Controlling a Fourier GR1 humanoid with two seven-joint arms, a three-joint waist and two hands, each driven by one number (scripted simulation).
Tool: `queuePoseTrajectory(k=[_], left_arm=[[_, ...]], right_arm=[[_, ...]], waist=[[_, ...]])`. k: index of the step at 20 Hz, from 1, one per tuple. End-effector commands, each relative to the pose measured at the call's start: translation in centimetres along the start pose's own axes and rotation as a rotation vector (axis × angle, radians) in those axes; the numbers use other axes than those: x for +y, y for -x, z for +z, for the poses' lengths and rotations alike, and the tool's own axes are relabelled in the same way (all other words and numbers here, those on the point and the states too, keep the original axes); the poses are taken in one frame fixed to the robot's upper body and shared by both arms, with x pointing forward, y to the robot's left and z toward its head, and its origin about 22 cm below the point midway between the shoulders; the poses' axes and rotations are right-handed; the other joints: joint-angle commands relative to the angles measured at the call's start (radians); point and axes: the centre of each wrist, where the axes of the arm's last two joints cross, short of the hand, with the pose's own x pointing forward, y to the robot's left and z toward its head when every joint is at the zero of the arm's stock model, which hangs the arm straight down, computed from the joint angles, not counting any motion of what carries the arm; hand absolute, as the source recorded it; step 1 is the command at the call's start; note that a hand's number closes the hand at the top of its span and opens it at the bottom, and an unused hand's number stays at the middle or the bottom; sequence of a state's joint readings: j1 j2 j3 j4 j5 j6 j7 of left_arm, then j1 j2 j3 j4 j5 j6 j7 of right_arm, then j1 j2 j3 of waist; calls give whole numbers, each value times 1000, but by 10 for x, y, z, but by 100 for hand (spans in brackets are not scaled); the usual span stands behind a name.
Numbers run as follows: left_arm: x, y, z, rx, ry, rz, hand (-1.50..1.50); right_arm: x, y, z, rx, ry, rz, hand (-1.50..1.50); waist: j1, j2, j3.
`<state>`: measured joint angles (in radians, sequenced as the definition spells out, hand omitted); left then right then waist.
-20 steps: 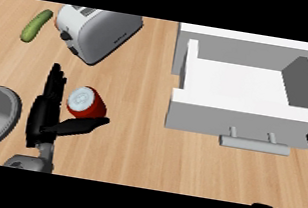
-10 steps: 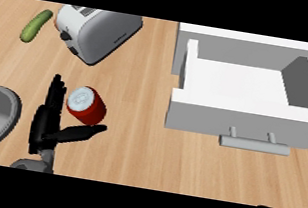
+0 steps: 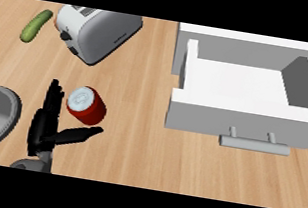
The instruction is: Pick up the can, place it into the drawer and close the drawer
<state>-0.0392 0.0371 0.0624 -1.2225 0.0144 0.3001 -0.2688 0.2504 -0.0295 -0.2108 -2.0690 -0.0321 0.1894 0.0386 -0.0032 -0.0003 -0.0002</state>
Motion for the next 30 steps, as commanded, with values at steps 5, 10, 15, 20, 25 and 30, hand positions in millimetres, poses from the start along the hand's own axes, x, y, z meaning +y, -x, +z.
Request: queuePoseTrajectory(k=[5, 10, 15, 20, 25, 30], left_arm=[[-5, 20, -5, 31, -1, 27, -150], [5, 38, 3, 25, -12, 33, -150], [9, 25, -23, 40, -13, 7, -150], [-5, 21, -43, 18, -9, 18, -150], [-18, 24, -37, 37, 6, 38, -150], [-7, 17, -46, 13, 47, 44, -150]], right_arm=[[5, 6, -10, -17, 9, -6, -150], [15, -3, 13, -29, 12, -8, -150], [-7, -18, -4, -21, -5, 10, -150], [-6, -20, 0, -1, 1, -2, -150], [3, -21, 16, -11, 18, -7, -150], [-19, -14, 8, -6, 13, -17, -150]], waist=[[1, 0, 0], [-1, 0, 0], [-1, 0, 0], [-3, 1, 0], [-3, 0, 0], [-1, 0, 0]])
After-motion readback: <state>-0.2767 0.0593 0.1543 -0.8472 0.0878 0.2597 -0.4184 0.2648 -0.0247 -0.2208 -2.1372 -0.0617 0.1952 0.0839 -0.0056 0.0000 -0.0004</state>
